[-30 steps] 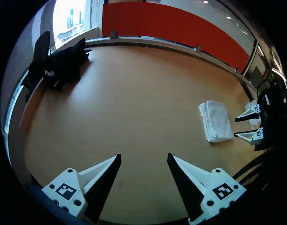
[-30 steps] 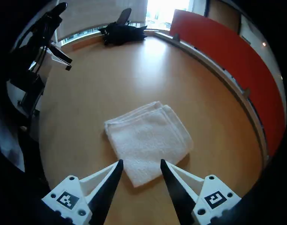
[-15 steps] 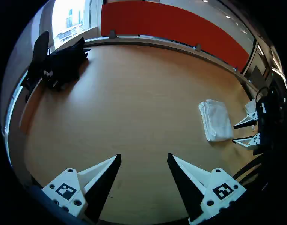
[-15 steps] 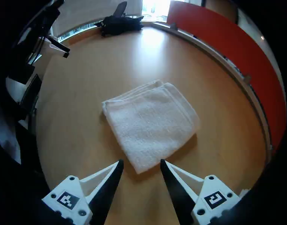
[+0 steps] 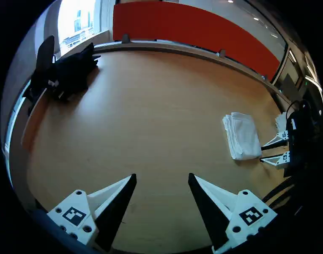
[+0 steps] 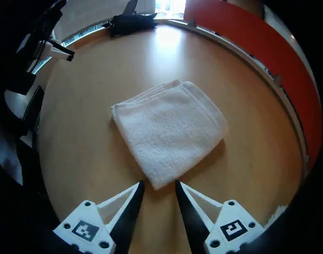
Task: Fold towel
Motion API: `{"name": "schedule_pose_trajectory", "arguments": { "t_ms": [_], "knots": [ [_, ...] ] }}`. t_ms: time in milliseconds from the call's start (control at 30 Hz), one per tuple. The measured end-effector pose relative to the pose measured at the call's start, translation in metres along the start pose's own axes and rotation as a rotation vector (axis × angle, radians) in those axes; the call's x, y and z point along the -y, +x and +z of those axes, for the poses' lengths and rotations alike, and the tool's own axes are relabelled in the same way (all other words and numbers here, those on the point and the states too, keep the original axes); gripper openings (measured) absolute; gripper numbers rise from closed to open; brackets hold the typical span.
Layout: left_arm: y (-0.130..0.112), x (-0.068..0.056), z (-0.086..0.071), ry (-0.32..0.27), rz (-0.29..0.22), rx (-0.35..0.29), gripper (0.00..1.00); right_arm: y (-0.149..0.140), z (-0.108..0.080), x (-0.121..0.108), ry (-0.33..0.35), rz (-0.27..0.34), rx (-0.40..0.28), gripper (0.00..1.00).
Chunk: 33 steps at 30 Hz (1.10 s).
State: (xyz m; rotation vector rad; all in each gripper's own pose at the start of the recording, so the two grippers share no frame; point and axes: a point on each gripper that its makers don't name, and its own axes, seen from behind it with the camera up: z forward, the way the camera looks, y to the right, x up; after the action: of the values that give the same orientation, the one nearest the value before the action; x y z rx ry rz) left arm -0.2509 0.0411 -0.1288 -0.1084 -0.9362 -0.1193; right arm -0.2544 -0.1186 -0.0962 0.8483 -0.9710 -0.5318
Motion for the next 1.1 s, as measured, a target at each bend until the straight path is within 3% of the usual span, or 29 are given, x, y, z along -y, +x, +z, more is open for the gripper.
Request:
{"name": "schedule_pose_trajectory", "arguments": {
  "t_ms": [233, 533, 867, 1100],
  "knots": [
    [-0.0008, -0.0004, 0.0002, 0.0, 0.0, 0.0, 0.91, -0.0031, 0.0014, 0.0009, 0.006, 0.017, 0.009, 0.29],
    [-0.0007, -0.0006, 0.0004, -0.001, -0.001, 0.0, 0.91, -0.0033, 0.0016, 0.0029, 0.01, 0.028, 0.008, 0.26],
    [-0.0022, -0.0018, 0.0007, -0.002, 0.002, 0.001, 0.91, -0.0041, -0.0015, 0.0059, 0.016, 0.037, -0.003, 0.04],
    [-0.0029, -0.0006, -0.0003, -0.003, 0.004, 0.0, 0.91, -0.0018, -0.0052, 0.0058, 0.007, 0.033, -0.011, 0.04]
  ]
}}
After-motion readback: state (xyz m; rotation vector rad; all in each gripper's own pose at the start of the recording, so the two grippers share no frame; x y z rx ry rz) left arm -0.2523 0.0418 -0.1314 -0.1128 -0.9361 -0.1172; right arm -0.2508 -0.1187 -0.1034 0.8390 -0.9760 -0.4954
